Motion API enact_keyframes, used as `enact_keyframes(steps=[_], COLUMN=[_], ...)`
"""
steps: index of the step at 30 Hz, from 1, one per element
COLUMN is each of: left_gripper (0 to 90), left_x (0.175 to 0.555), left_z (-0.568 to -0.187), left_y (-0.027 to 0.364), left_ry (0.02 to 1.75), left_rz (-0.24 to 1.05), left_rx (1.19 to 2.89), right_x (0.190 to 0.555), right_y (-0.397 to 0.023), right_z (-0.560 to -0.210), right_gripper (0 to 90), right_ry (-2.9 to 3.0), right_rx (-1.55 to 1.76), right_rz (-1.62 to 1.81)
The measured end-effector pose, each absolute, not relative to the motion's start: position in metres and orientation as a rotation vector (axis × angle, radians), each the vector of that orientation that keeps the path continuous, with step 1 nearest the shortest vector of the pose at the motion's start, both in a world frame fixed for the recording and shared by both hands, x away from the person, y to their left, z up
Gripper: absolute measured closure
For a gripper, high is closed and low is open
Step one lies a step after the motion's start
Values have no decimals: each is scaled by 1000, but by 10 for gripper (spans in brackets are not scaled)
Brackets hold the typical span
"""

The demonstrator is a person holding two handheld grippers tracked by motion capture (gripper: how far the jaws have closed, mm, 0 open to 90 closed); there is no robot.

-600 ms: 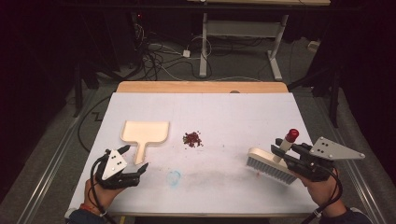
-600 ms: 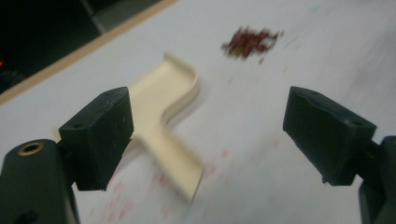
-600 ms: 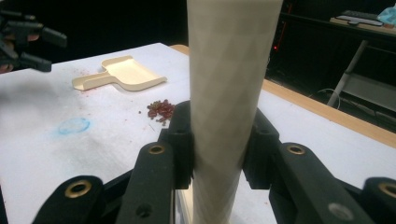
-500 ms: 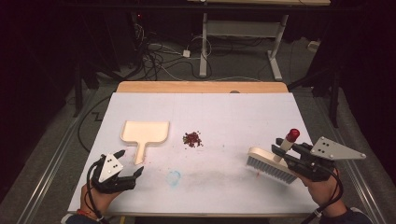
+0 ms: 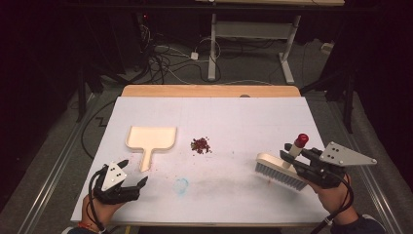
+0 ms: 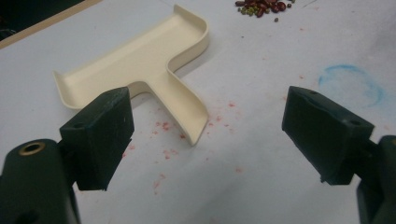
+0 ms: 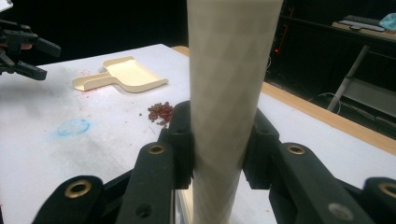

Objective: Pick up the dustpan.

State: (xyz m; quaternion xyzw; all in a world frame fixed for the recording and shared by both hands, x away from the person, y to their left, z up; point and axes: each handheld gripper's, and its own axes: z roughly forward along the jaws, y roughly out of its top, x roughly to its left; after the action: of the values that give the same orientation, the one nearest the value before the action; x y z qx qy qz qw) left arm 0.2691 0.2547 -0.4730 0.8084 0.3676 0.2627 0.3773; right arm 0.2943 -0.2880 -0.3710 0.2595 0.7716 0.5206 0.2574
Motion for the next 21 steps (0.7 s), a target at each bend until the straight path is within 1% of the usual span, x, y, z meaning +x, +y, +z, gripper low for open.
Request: enact_keyframes(steps=[4,8,10,12,16,18,19,20,21], left_gripper=[162,168,171,190,194,206,244,253,287], left_x=[275,283,290,299,326,337,342,346,351], left_z=[-474,-470,-471,-473,-486,-491,-492,-492,-493], left_y=[256,260,260,258,252,246,243,240,237], left_ry=[985,1091,1139,1220,1329,1350,1350,1355,1362], left_rz=[668,632,588,572,456,431,421,429,446], left_rx=[2079,2063,2060,2066,2050,2057,2064,2069,2071], right_x=[294,294,295,295,296,296,297,297,297], right_y=[-290,-291,-290,-290,-287,-286,-285,-284,-284], right_z=[-372,-372,-372,-373,-374,-374,-374,-375,-375], right_gripper=[696,696,696,696,696,696,696,696,696], right_ry=[2092,2087,2089,2095,2102,2103,2106,2108,2111], right_rx=[711,717,724,727,726,723,722,725,721], right_rz=[1412,1411,1408,1403,1393,1391,1389,1390,1386])
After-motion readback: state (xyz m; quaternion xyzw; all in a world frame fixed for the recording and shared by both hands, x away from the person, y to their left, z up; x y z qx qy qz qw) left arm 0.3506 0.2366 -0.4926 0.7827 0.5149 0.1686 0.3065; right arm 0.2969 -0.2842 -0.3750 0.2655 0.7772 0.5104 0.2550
